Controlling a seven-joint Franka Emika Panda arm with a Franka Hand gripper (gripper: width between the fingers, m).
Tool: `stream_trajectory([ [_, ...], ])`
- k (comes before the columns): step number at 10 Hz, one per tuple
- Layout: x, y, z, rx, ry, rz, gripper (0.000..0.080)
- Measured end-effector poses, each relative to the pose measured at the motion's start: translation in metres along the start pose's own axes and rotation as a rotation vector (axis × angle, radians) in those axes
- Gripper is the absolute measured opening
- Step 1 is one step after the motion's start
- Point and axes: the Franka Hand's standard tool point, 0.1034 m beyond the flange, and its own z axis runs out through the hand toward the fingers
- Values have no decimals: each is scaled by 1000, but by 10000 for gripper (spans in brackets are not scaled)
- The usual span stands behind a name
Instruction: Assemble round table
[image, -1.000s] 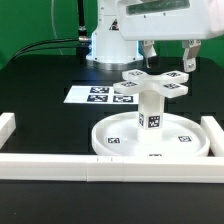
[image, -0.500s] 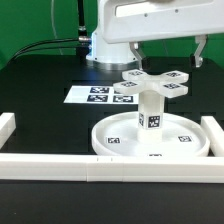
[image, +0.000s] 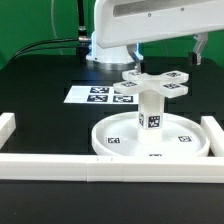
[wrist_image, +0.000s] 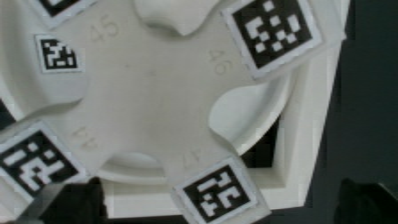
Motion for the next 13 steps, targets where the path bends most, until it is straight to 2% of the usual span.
stream_trajectory([
  [2,-4,2,1,7,-26,-163,649],
  [3,-4,6,0,-6,-25,-357,649],
  [5,-7,8,3,-6,-54,-644,649],
  [7,-6,6,1,-19,-53,-735,649],
  [10,-8,12,2,-26,-67,-894,649],
  [12,-11,17,3,-33,-91,-1102,649],
  [13,-13,15,5,-39,-114,-1203,649],
])
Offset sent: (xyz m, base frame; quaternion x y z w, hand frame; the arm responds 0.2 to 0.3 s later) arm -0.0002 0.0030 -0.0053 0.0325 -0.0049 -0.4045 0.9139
